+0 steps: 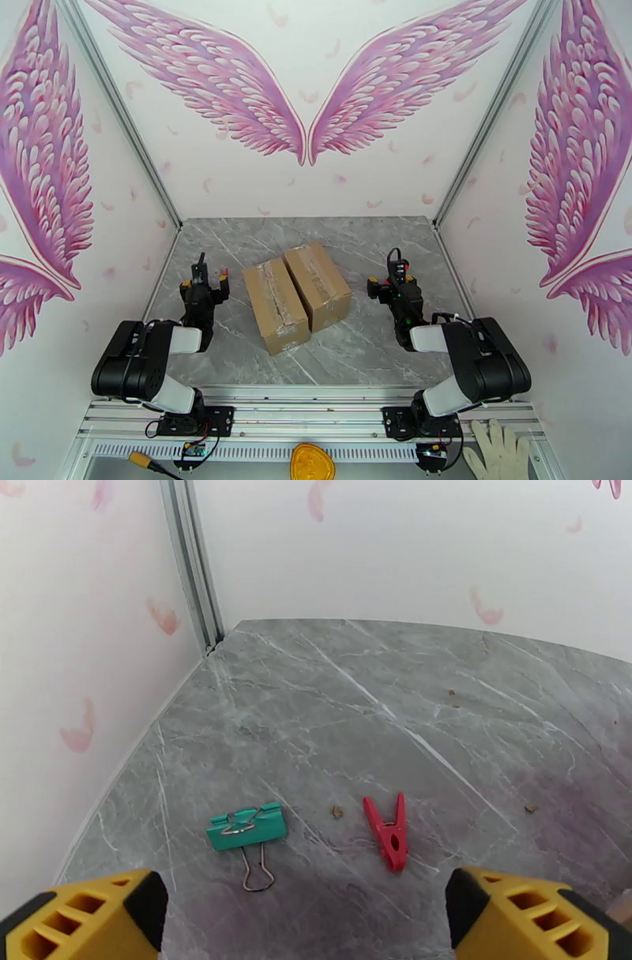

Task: Unpack the express box

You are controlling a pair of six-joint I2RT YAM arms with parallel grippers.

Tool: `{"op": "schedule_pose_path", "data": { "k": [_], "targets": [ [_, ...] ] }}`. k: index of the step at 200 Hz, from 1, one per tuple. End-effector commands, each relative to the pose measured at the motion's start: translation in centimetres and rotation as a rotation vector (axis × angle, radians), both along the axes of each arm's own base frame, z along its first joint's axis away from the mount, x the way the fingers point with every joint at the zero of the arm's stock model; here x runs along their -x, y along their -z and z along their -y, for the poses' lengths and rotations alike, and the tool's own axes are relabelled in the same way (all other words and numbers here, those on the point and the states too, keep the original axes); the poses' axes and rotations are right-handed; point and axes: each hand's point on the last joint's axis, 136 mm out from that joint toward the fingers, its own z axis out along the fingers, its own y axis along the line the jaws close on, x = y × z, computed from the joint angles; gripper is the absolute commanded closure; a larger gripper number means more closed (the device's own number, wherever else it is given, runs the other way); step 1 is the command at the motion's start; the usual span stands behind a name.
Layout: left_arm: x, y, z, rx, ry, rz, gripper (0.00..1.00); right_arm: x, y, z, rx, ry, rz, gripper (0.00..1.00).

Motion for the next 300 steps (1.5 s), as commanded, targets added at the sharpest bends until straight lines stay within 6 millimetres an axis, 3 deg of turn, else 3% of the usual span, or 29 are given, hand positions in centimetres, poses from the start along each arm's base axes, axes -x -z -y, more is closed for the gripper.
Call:
{"op": "schedule_pose_path", "data": {
  "k": [1, 179, 202, 224, 244, 262, 280, 300],
  "targets": [
    [-0.6, -0.9, 0.0, 0.012, 0.002, 0.022, 0.01, -0.5, -0.4, 0.0, -0.003, -0.003, 0.007, 0.01],
    [-0.6, -0.9, -0.1, 0.026, 0.015, 0.024, 0.01, -0.4, -0.3, 0.2, -0.011, -0.004, 0.007, 0.01],
    [0.7, -3.4, -1.2, 0.031, -0.057, 0.080, 0.01, 0.9, -2.6, 2.4, -0.014, 0.128, 0.057, 0.01],
    [2.0, -7.9, -2.4, 0.063, -0.132, 0.089, 0.01, 2.2, -6.8, 4.0, -0.066, 0.231, 0.035, 0.01],
    [2.5, -11.8, -1.5, 0.151, -0.100, 0.055, 0.01, 2.7, -9.8, 2.9, -0.122, 0.185, -0.014, 0.01],
    [2.9, -13.5, 0.9, 0.272, -0.001, 0.004, 0.01, 3.0, -11.8, 0.6, -0.199, 0.070, -0.083, 0.01],
    [3.6, -14.0, 3.1, 0.416, 0.066, -0.021, 0.01, 3.2, -13.5, -3.0, -0.273, -0.111, -0.133, 0.02],
    [4.4, -13.1, 5.5, 0.551, 0.123, -0.080, 0.01, 3.3, -14.2, -5.9, -0.330, -0.243, -0.203, 0.01]
  ]
}}
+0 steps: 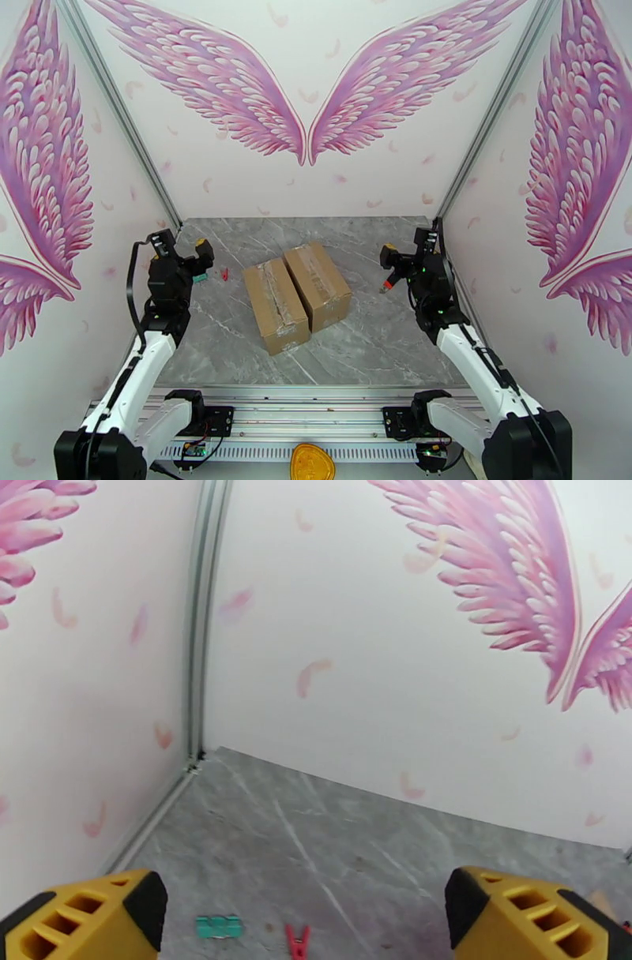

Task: Unpack the express box

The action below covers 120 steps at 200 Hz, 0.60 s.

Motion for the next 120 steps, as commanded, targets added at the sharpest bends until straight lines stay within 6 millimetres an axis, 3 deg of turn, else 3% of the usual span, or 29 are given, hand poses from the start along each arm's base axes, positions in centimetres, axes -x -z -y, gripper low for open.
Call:
{"op": "schedule_pose_path", "data": {
  "k": [1, 19, 69, 94, 120],
  "targets": [
    [1.7, 6.5, 3.7, 0.216, 0.132, -0.269, 0.01, 1.8, 3.8, -4.7, -0.102, -0.241, -0.253, 0.01],
    [2.5, 7.6, 5.7, 0.296, 0.204, -0.346, 0.01, 2.5, 3.7, -7.2, -0.119, -0.359, -0.293, 0.01],
    [4.2, 10.0, 10.9, 0.457, 0.373, -0.453, 0.01, 4.9, 3.9, -11.7, -0.136, -0.520, -0.351, 0.01],
    [4.5, 11.5, 13.2, 0.457, 0.446, -0.514, 0.01, 6.5, 5.0, -12.6, -0.127, -0.525, -0.398, 0.01],
    [4.8, 12.4, 15.9, 0.456, 0.533, -0.533, 0.01, 7.7, 6.7, -12.2, -0.169, -0.490, -0.420, 0.01]
  ]
}}
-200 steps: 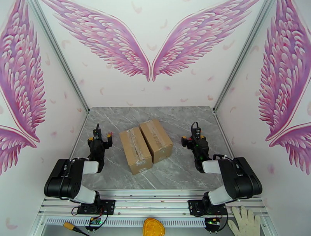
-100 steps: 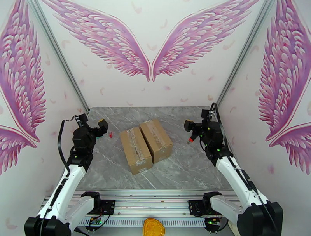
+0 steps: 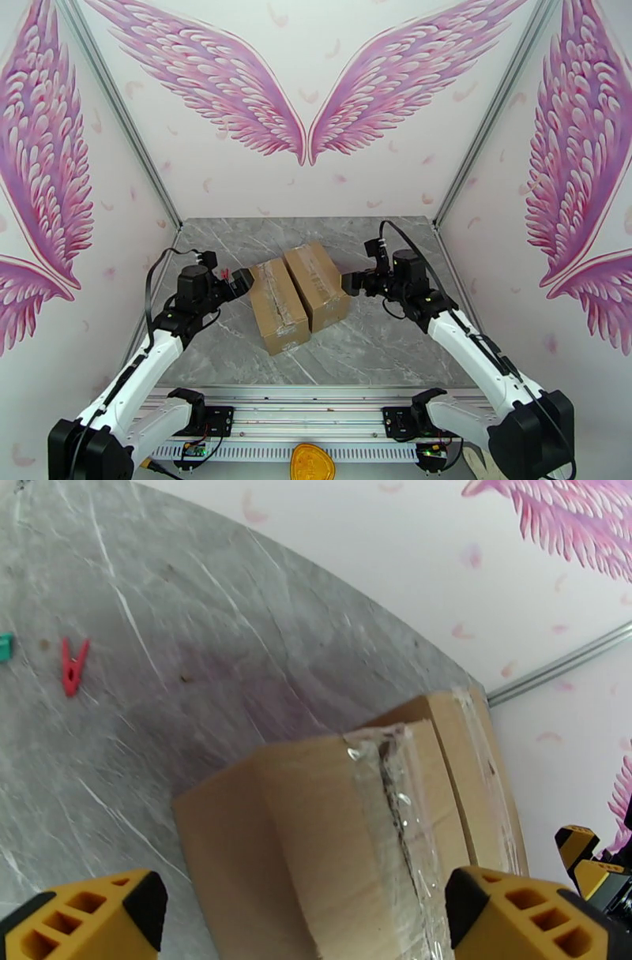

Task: Unpack the express box

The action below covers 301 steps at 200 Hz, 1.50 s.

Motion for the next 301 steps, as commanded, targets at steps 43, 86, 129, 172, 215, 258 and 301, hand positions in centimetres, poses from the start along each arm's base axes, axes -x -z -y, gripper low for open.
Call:
{"op": "schedule_pose_path", "data": {
  "k": [43, 86, 129, 172, 215, 258, 301],
  "targets": [
    [0.0, 1.8, 4.9, 0.078, 0.160, -0.042, 0.01, 3.0, 4.3, -0.3, -0.069, 0.122, -0.165, 0.04],
    [-2.0, 1.7, 6.5, 0.035, 0.235, -0.021, 0.01, 4.7, 4.5, -1.2, -0.259, 0.185, -0.083, 0.07],
    [-4.3, 2.0, 9.1, 0.024, 0.345, -0.014, 0.01, 2.7, 5.1, -5.5, -0.270, 0.082, -0.089, 0.09],
    [-6.9, 2.2, 11.0, 0.015, 0.449, -0.006, 0.01, -2.0, 4.7, -6.1, -0.330, 0.249, 0.020, 0.15],
    [-8.4, 1.9, 12.1, 0.035, 0.514, 0.015, 0.01, -6.8, 3.3, -5.5, -0.265, 0.404, 0.124, 0.16],
    [-8.6, 1.2, 11.8, 0.015, 0.526, 0.024, 0.01, -11.0, 4.0, -6.4, -0.171, 0.480, 0.127, 0.15],
    [-7.9, 1.2, 11.3, 0.014, 0.524, 0.016, 0.01, -13.0, 4.5, -6.8, -0.135, 0.501, 0.141, 0.12]
  ]
}}
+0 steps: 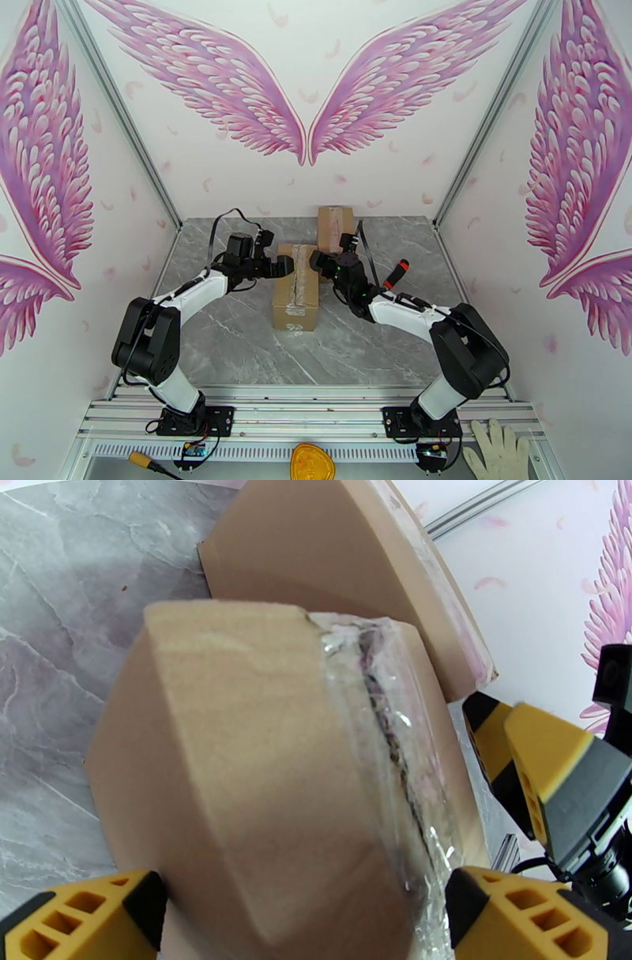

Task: Unpack the express box

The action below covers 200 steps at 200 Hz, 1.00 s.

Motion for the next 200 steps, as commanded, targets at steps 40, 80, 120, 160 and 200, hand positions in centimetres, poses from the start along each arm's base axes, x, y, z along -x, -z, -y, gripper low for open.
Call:
{"op": "schedule_pose_path", "data": {
  "k": [40, 80, 120, 160, 200],
  "targets": [
    [1.8, -1.6, -0.3, 0.017, 0.024, 0.009, 0.01, -1.3, -1.8, 0.1, 0.039, 0.015, 0.030, 0.07],
    [4.3, -1.2, -0.8, 0.036, 0.005, -0.015, 0.01, 1.8, -0.4, -1.0, 0.009, -0.100, -0.152, 0.02],
    [7.1, 0.0, 0.2, 0.030, 0.047, -0.034, 0.01, 4.3, 0.4, -4.0, -0.079, -0.285, -0.220, 0.01],
    [8.4, -0.1, 0.3, 0.030, 0.044, -0.021, 0.01, 5.8, 0.2, -5.7, -0.140, -0.382, -0.258, 0.04],
    [9.2, -0.3, -0.7, 0.000, 0.005, 0.007, 0.01, 6.9, -0.8, -3.2, -0.030, -0.310, -0.312, 0.05]
  ]
}}
